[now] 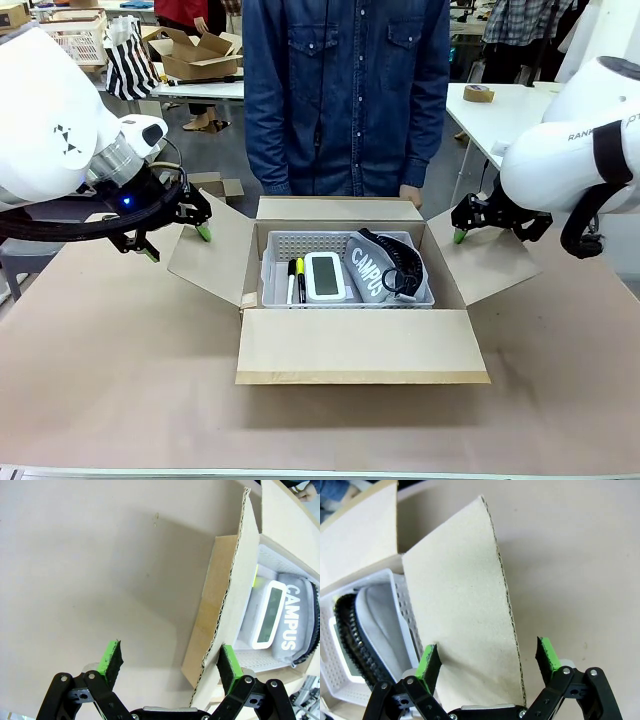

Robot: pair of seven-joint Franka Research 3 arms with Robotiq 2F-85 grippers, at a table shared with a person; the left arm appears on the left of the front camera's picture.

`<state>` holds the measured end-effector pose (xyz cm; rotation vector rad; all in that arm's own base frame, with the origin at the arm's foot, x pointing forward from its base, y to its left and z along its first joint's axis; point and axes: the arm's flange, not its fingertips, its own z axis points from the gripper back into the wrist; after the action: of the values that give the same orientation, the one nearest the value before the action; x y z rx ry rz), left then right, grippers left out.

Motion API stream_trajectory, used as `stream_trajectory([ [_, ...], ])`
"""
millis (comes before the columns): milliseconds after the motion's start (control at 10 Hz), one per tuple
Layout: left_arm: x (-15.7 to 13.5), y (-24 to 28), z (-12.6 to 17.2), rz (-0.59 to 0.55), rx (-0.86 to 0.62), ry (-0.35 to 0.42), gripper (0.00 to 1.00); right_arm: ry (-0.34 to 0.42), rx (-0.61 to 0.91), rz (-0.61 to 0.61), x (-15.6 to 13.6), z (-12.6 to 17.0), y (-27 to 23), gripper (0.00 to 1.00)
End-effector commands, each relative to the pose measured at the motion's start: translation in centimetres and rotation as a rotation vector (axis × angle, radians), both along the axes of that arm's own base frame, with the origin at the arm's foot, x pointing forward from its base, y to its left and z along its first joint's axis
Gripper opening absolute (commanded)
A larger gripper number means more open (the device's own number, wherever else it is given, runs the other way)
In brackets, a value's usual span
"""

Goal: Pack the gift set into the box.
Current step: Lift both hands away from the flaps of the Package Box.

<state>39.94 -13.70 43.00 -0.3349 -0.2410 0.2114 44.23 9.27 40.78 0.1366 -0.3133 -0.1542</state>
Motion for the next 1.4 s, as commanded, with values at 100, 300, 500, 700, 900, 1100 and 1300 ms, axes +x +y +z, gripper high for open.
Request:
stream_trajectory([
  [100,0.0,0.0,0.3,0.012,0.017,0.006,1.0,0.006,-0.014,-0.02,0.1,0.4,0.2,1.0],
  [300,0.0,0.0,0.3,0.012,0.017,0.006,1.0,0.006,-0.014,-0.02,0.1,0.4,0.2,1.0],
  [500,0.0,0.0,0.3,0.012,0.017,0.006,1.0,0.006,-0.014,-0.02,0.1,0.4,0.2,1.0],
  [700,0.0,0.0,0.3,0.012,0.017,0.006,1.0,0.006,-0.014,-0.02,0.1,0.4,0.2,1.0],
  [900,0.0,0.0,0.3,0.012,0.017,0.006,1.0,0.006,-0.014,-0.02,0.1,0.4,0.2,1.0],
  [1100,0.0,0.0,0.3,0.012,0.017,0.006,1.0,0.006,-0.014,-0.02,0.1,0.4,0.2,1.0],
  [1300,0.0,0.0,0.0,0.0,0.0,0.0,1.0,0.015,0.089,0.078,-0.9,2.7,-1.0,1.0],
])
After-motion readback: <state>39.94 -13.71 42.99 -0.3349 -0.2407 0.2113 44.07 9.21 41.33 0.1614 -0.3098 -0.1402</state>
